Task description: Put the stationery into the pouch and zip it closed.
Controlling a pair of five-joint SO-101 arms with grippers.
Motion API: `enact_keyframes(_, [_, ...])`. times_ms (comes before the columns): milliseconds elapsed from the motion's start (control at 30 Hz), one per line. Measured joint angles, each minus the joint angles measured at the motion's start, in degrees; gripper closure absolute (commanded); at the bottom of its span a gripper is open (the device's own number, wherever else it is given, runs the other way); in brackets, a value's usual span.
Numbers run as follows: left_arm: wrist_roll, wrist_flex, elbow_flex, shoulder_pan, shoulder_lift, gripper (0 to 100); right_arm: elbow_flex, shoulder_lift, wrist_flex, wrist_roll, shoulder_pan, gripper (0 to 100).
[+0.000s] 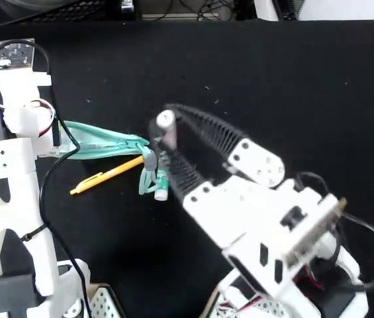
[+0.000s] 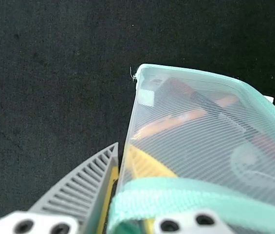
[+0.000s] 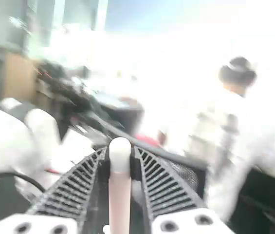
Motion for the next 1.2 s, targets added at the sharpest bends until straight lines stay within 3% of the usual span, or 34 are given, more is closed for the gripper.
enact_keyframes(167, [0.0, 0.0, 0.0, 0.0, 0.0, 97, 5.6, 0.1, -10.9, 0.0, -5.5, 98.5])
enact_keyframes(467, [0.0, 0.0, 0.0, 0.0, 0.0, 97, 21.6, 3.1, -32.8, 0.0, -6.0, 98.5])
enact_keyframes(767, [0.0, 0.0, 0.0, 0.0, 0.0, 97, 28.9, 10.8, -36.5, 0.1, -6.2, 98.3])
enact_keyframes(867, [0.0, 0.0, 0.0, 0.0, 0.0, 97, 30.9, 11.6, -32.6, 0.1, -6.0, 93.8])
enact_keyframes(1033, [0.0, 0.0, 0.0, 0.0, 0.0, 97, 24.9, 14.4, -16.1, 2.2, -6.0, 73.4])
enact_keyframes(1200, [0.0, 0.0, 0.0, 0.0, 0.0, 97, 6.0, 18.5, 4.2, 2.6, -6.0, 77.5])
